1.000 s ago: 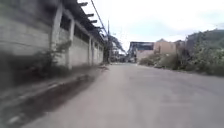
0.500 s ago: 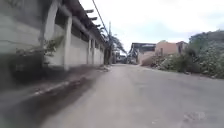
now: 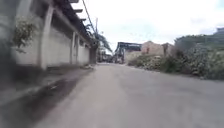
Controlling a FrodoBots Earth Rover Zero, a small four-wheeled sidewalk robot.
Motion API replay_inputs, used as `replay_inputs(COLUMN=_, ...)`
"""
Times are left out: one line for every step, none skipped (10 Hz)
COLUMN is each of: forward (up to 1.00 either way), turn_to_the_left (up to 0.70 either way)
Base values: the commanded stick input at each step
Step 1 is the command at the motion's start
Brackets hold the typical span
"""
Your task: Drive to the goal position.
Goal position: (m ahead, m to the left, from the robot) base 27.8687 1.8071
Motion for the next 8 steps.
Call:
replay_inputs(forward=1.00, turn_to_the_left=0.00)
replay_inputs(forward=1.00, turn_to_the_left=0.00)
replay_inputs(forward=1.00, turn_to_the_left=0.00)
replay_inputs(forward=1.00, turn_to_the_left=0.00)
replay_inputs(forward=1.00, turn_to_the_left=0.00)
replay_inputs(forward=1.00, turn_to_the_left=0.00)
replay_inputs(forward=1.00, turn_to_the_left=0.00)
replay_inputs(forward=1.00, turn_to_the_left=0.00)
